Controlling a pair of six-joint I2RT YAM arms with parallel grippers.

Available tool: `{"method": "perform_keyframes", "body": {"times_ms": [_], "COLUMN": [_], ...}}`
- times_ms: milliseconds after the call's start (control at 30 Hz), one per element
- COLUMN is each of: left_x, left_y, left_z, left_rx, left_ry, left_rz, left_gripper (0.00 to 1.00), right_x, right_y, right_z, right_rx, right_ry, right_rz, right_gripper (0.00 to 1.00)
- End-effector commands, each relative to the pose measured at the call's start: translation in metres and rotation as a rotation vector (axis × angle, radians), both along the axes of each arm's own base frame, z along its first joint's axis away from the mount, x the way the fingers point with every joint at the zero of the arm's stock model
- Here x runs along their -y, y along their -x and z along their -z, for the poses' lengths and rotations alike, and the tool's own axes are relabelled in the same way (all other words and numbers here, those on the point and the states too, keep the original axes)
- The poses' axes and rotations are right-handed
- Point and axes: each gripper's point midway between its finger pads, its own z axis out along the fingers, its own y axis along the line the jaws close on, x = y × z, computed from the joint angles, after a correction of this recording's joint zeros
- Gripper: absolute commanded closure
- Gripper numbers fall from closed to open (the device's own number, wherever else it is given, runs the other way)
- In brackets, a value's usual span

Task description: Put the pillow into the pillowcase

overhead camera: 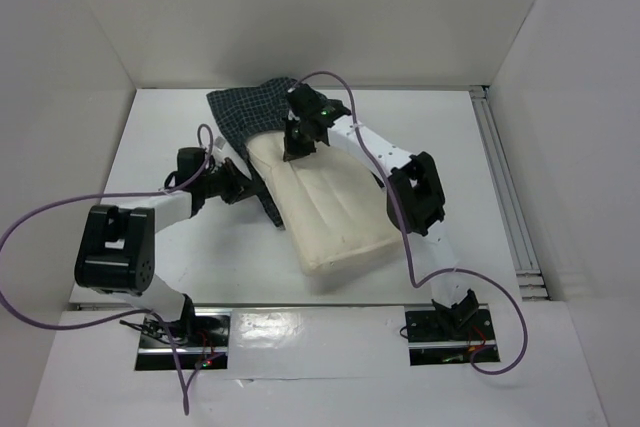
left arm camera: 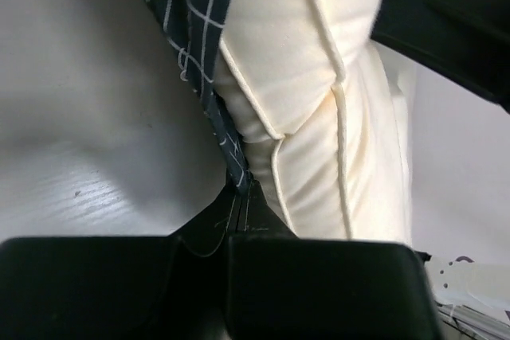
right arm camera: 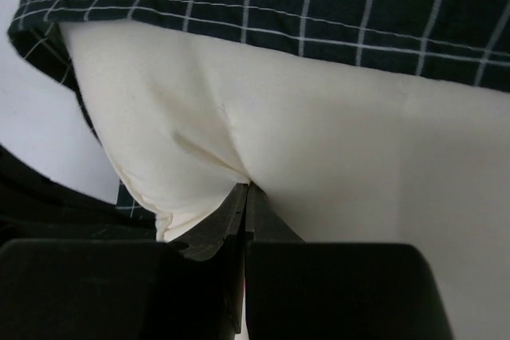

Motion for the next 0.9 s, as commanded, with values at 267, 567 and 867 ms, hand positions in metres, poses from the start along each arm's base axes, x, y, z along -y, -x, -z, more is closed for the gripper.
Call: {"method": "perform_keyframes", "body": {"times_ms": [267, 567, 867], "left_x": [-0.015, -0.082, -0.058], "left_y": [0.041, 0.015, -0.05], "left_z": [-0.012, -0.096, -0.11], "left_rx": [-0.065, 0.033, 0.164], "left_ry": [-0.155, -0.519, -0.697], "left_rz": [-0.033, -0.328, -0.29], "left_gripper": [0.96, 0.12, 0.09], "right_x": [0.058, 0.037, 0.029], "right_y": [-0.023, 0.024, 0.025], "right_z": [0.015, 0.044, 0.036], "right_rx": [0.08, -0.001, 0.007], "right_ry": [0.094, 0.081, 0.038], "right_rz": [0.109, -0.037, -0.059], "right_gripper": [1.0, 1.0, 1.0]}}
